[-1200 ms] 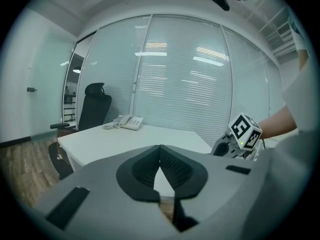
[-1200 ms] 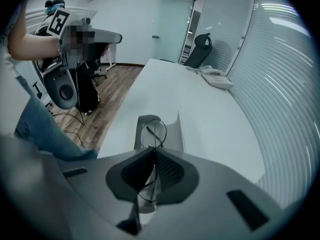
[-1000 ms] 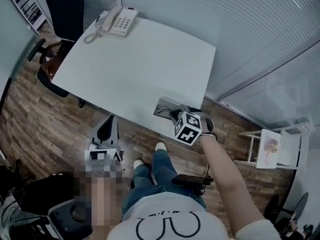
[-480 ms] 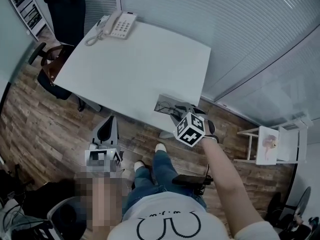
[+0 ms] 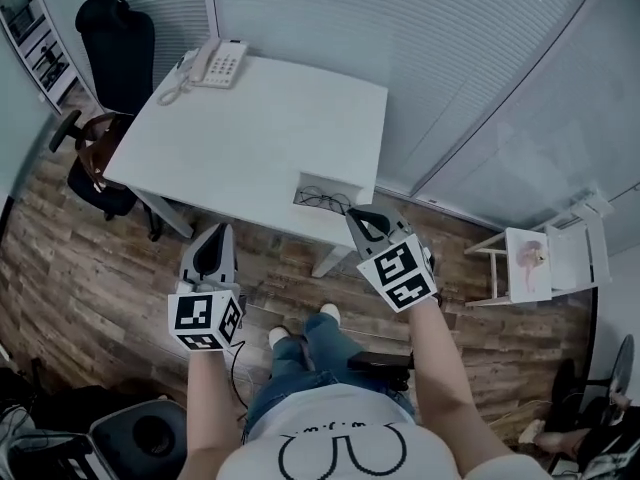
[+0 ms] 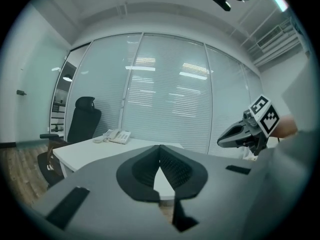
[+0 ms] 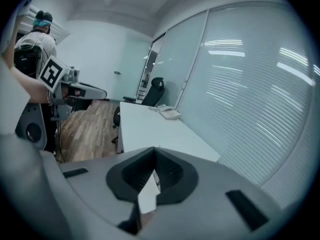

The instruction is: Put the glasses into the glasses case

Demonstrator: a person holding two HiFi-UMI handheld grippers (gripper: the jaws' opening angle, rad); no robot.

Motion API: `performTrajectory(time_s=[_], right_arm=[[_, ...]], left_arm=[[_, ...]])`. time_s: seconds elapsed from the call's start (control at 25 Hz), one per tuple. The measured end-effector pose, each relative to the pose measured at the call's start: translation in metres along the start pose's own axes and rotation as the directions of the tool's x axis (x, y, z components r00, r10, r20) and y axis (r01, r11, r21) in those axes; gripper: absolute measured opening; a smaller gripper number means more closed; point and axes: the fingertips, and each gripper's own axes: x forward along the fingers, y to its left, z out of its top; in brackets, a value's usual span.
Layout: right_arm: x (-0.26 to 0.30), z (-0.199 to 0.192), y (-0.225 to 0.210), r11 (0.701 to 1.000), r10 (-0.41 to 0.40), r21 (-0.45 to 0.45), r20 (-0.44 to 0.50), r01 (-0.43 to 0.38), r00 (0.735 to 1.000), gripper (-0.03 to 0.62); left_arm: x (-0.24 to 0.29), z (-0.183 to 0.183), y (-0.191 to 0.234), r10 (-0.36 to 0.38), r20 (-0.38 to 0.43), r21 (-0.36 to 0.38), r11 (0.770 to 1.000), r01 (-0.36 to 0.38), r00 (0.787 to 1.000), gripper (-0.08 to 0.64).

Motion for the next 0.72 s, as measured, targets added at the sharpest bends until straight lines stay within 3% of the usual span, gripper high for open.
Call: performTrajectory(time_s=[0.12, 0.28, 0.72], right_arm=[[-0.026, 0.012, -0.005, 0.996, -0.053, 0.08, 0.093, 0.045, 0.994, 0.011], [-0.065, 0.029, -0.02, 0.983, -0.125, 0.161, 0.226, 0.09, 0.966, 0.009], [-0.168, 0.022, -0.048, 0.974, -0.168, 0.207, 0.387, 0.092, 0.907, 0.009]], left_arm=[[-0.01, 0.012, -0.011, 0.007, 0.041, 0.013, 1.0, -0.008, 0.999, 0.014], [-0.022, 0.033, -0.029, 0.026, 0.099, 0.055, 0.998, -0.031, 0.995, 0.014], [-0.054, 0.085, -0.123, 0.084, 0.218, 0.148, 0.982, -0.117, 0.972, 0.014]])
